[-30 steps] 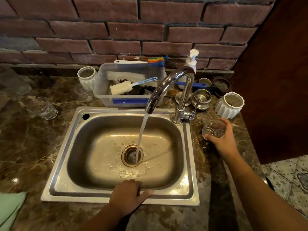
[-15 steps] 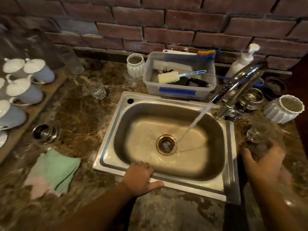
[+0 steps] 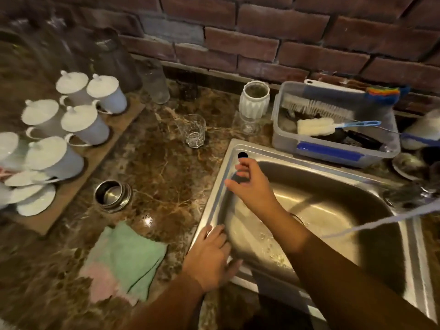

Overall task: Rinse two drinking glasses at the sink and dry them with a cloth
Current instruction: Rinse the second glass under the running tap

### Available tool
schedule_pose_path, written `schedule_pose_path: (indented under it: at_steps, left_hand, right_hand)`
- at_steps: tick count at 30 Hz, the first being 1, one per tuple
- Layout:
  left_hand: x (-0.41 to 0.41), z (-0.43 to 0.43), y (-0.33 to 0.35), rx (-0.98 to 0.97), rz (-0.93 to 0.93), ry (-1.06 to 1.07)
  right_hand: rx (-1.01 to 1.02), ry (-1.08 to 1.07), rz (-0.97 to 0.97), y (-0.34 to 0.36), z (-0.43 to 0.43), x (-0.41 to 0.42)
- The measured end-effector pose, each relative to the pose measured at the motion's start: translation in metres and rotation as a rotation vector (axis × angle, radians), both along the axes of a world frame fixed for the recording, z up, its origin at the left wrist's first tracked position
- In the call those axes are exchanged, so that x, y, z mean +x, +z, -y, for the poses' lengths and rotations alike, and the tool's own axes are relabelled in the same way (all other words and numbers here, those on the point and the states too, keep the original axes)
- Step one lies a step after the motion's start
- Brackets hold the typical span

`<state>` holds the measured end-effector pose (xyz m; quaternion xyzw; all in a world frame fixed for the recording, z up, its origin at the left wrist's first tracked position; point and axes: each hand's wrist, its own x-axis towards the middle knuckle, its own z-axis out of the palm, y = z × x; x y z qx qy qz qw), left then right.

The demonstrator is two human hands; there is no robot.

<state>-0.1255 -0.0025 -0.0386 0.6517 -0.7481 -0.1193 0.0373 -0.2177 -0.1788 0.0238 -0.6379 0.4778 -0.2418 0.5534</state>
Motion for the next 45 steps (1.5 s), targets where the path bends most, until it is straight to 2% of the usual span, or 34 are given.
schedule_pose_path:
  at_steps: [3, 7, 10, 16, 22, 26, 34, 37, 40, 43, 45]
  left_hand:
    - [0.004, 0.005, -0.005, -0.018, -0.040, 0.011]
    - [0.004, 0.006, -0.007, -0.009, 0.020, -0.004]
    - [0.005, 0.004, -0.007, -0.037, -0.006, -0.001]
    - [0.004, 0.002, -0.007, -0.053, -0.037, 0.002]
    - [0.004, 0.003, -0.012, -0.075, 0.039, -0.015]
    - [0.008, 0.004, -0.010, -0.147, -0.057, -0.002]
    - [-0.002, 0.003, 0.005, -0.052, 0.095, 0.027]
    - [-0.015, 0.005, 0.007, -0.017, 0.069, 0.141]
    - [-0.051, 0.026, 0.011, 0.004, -0.164, 0.389]
    - [-0.109, 0.063, 0.031, 0.170, -0.688, 0.595]
    - [-0.149, 0.089, 0.051, 0.325, -1.119, 0.825]
  right_hand:
    - [-0.012, 0.056, 0.018, -0.005, 0.039, 0.056]
    - [-0.074, 0.080, -0.013, -0.018, 0.068, 0.108]
    - [-0.090, 0.074, 0.001, -0.028, 0.079, 0.135]
    - [-0.076, 0.046, 0.053, -0.047, 0.096, 0.161]
    - [-0.076, 0.020, 0.111, -0.045, 0.096, 0.166]
    - [-0.043, -0.012, 0.203, -0.027, 0.072, 0.125]
    - [0.029, -0.206, 0.172, -0.001, -0.011, -0.066]
    - [0.047, -0.330, 0.131, 0.000, -0.028, -0.130]
    - [0.059, -0.439, 0.100, 0.002, -0.037, -0.178]
    - [0.108, -0.498, 0.123, 0.007, -0.044, -0.208]
    - [0.105, -0.512, 0.126, 0.013, -0.048, -0.221]
